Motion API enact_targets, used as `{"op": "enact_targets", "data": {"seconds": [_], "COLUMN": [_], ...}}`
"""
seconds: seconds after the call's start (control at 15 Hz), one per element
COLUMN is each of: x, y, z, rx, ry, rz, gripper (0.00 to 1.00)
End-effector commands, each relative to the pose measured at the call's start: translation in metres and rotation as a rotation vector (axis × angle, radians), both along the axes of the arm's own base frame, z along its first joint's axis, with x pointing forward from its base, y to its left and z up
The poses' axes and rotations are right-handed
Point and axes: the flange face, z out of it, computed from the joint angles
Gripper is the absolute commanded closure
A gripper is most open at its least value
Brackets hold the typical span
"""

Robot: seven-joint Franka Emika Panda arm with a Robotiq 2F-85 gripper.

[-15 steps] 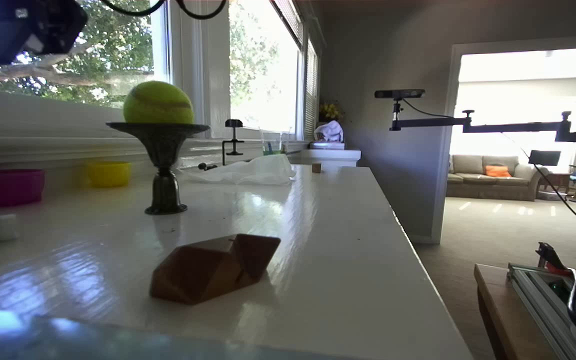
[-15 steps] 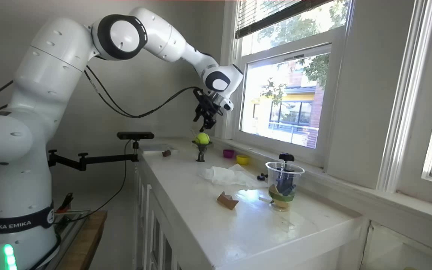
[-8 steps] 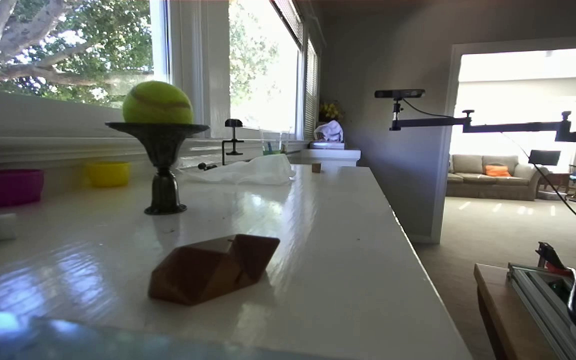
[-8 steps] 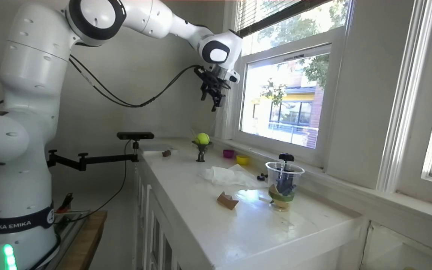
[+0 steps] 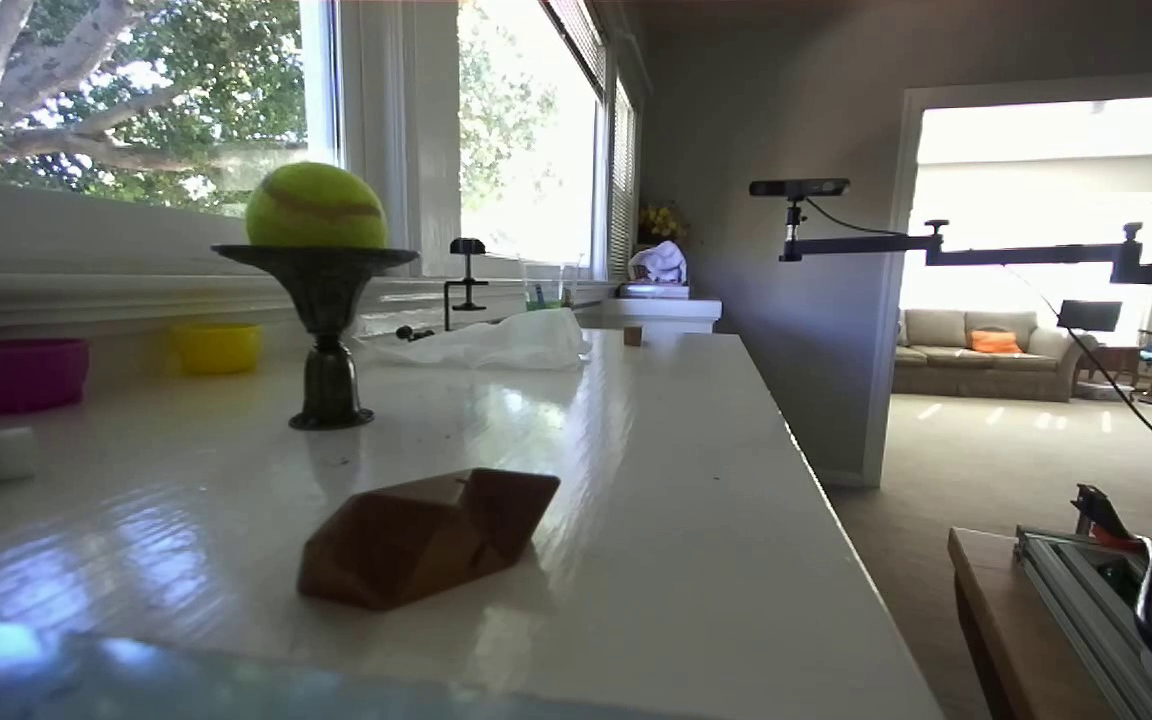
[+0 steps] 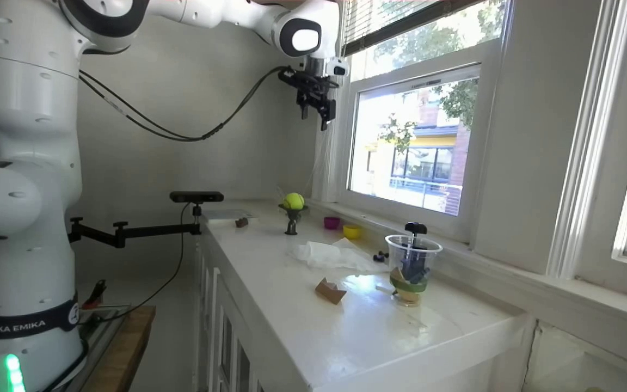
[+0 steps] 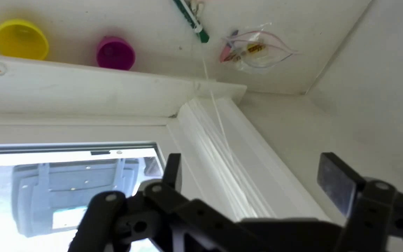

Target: Open up the blinds

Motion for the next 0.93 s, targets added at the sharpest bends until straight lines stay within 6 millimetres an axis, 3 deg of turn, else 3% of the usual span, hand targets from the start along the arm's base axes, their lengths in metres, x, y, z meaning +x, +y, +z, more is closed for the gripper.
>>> {"op": "enact_targets", "data": {"seconds": [0.0,0.2,0.53,0.6,0.87], "x": [-0.001,0.0,-0.008,0.007,0.007], "y": [-0.027,-0.045,-0.063,-0.053,-0.053], "z": [0.009,0.005,-0.03,-0.024,-0.029], "rx": [-0.032,-0.083,-0.287,-0.227,-0.237], "ry": [-0.051,-0.054,0.023,0.007,0.016], "rz": [-0.183,-0.322,-0.494,-0.422,-0.427], "gripper": [0.0,0.0,0.0,0.0,0.0]}}
